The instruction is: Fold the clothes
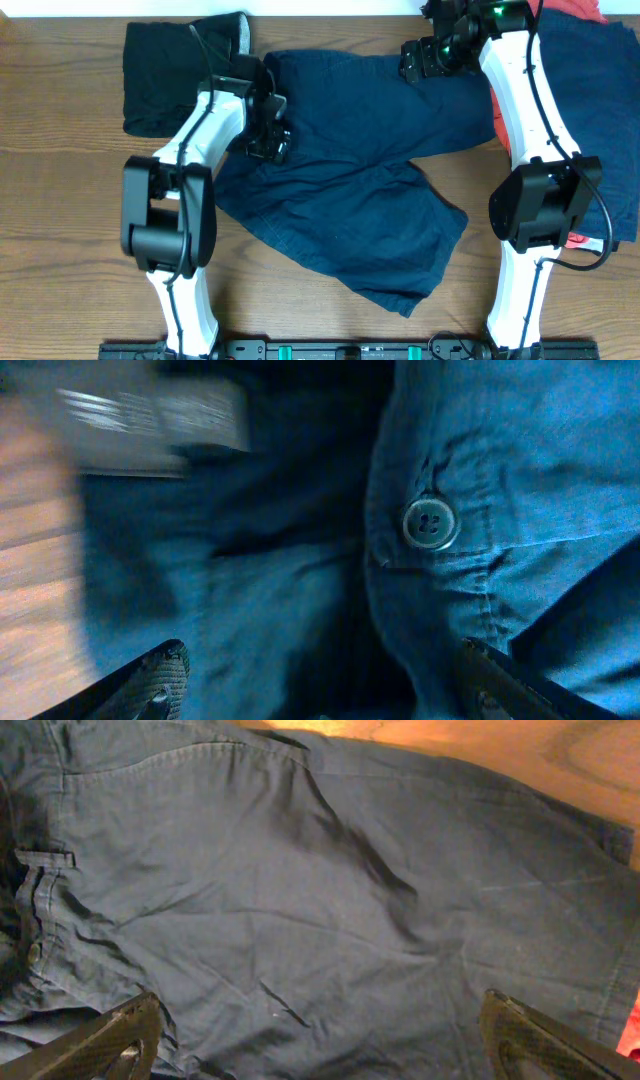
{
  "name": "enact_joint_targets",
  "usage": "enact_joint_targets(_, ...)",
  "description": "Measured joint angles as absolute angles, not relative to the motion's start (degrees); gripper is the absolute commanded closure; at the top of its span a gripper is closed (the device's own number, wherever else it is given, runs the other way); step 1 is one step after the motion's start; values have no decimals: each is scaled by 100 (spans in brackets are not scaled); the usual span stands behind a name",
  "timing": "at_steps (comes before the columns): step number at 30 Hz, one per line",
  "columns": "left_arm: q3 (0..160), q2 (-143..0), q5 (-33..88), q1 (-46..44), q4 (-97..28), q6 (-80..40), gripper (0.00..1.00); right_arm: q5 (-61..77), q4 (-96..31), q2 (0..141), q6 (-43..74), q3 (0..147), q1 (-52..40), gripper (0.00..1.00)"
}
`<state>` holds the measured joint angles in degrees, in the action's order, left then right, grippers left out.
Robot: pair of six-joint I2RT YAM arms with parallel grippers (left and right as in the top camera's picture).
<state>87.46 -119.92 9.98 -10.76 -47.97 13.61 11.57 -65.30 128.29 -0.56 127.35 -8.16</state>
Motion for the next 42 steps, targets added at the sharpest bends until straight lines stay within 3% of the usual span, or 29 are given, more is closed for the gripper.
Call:
enact_joint_targets(9, 8746, -12162, 1483, -1079, -4823, 1671, 24, 1164, -6482, 12829, -67, 12735, -816, 1)
enact_joint_targets(10, 8746, -12162, 1514, -1079, -4842, 1673, 32, 1164, -6469, 12829, -69, 12735, -819, 1)
enact_joint_targets(13, 8746, -12162, 1662, -1079, -4890, 1682, 72, 1162, -6431, 12829, -69, 12735, -816, 1)
enact_joint_targets(16, 8746, -12162, 1772, -1079, -4897, 1704, 92, 1162, -6407, 12829, -69, 12735, -816, 1)
enact_joint_targets(29, 8814, -12079, 1739, -1013, -4912, 1518, 94, 1162, -6401, 12829, -69, 12735, -816, 1)
enact_joint_targets(42, 8952, -10960, 226, -958, -5190, 292, 94, 1162, -6416, 12831, -69, 12735, -834, 1)
